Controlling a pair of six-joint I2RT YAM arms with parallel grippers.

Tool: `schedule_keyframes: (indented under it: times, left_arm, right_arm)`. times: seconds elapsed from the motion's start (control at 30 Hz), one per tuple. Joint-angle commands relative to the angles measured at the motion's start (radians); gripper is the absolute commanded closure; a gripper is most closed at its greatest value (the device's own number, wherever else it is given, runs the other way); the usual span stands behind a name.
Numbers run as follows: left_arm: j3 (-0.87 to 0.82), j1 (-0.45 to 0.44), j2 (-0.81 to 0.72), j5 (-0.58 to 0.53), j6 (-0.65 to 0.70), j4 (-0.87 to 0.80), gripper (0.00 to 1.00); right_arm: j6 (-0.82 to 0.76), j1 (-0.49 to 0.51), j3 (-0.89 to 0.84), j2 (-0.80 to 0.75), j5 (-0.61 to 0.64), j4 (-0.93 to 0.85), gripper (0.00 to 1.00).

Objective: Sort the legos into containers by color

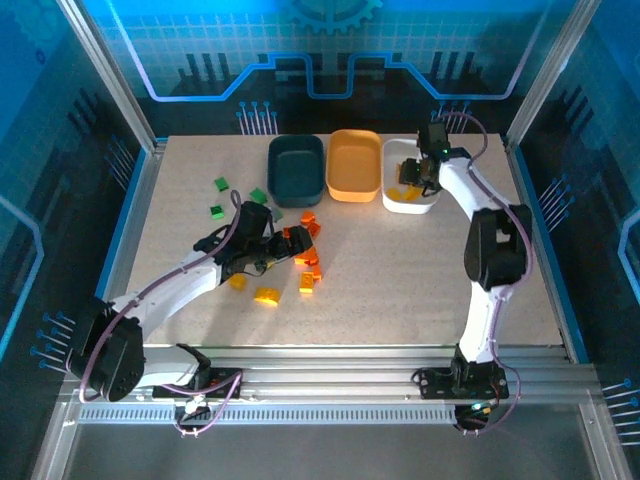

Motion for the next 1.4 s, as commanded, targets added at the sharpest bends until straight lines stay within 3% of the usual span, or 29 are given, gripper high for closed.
schedule_keyframes:
  times: [0.0,0.2,0.43,0.57,0.77,1.17,1.37]
  left_arm:
    - [0.026,0.055,-0.025,-0.125,-0.007,-0.117,0.01]
    - [-0.042,0.240,-0.071,0.014,-0.067,-0.147,0.01]
    - [-0.160,0.252,-0.230,0.005,-0.074,-0.176,0.01]
    - [-0.207,0.254,-0.333,-0.008,-0.068,-0.220,0.01]
    - [-0.242,0.257,-0.433,-0.020,-0.062,-0.246,0.01]
    - [-0.256,0.259,-0.435,0.010,-0.073,-0.239,0.01]
    - [-0.255,0.259,-0.437,0.012,-0.070,-0.239,0.01]
  right_arm:
    - [0.031,0.178,-0.126,-0.169,0.029,0.088,0.43]
    - [0.092,0.471,-0.236,-0.166,0.038,0.126,0.33]
    - [0.083,0.626,-0.118,0.035,-0.017,0.082,0.41]
    - [0.099,0.655,-0.117,0.077,0.014,0.064,0.46]
    - [0.116,0.669,-0.249,0.015,0.013,0.106,0.48]
    - [0.080,0.643,-0.282,-0.027,0.117,0.063,0.54]
    - [0.058,0.590,-0.344,-0.097,0.095,0.067,0.53]
